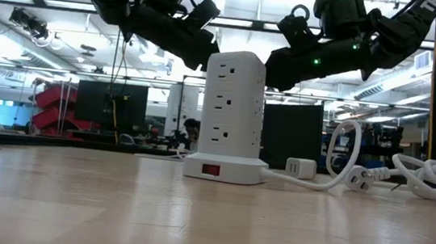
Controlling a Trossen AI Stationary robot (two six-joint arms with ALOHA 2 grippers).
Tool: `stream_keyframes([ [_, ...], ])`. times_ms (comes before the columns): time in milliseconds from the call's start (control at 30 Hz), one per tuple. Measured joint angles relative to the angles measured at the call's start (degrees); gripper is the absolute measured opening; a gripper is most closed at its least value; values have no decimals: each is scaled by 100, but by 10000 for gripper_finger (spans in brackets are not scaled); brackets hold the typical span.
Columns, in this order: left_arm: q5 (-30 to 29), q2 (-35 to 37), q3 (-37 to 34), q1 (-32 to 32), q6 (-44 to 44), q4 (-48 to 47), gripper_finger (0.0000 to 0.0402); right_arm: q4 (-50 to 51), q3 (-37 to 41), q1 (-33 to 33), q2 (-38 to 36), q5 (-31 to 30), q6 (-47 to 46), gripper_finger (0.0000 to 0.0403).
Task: Plug in charger
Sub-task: Insert the white charger cable into the white charger adapter
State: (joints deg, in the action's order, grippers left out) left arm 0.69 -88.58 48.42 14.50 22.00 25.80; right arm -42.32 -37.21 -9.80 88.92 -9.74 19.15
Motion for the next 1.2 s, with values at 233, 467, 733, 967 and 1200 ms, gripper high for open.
stream_keyframes([
  [233,7,0,0,0,-37,4,20,1,-2,2,0,35,-23,1],
  [467,78,0,2,-4,-37,42,29,10,-4,4,0,73,-87,1],
  [733,157,0,7,-2,26,15,7,21,-7,7,0,110,-96,1],
  [967,-285,27,9,-13,-1,87,2,-28,-17,1,0,-151,-122,3],
  [1200,-581,218,9,2,-13,101,1,-17,-17,4,0,-401,-131,41],
])
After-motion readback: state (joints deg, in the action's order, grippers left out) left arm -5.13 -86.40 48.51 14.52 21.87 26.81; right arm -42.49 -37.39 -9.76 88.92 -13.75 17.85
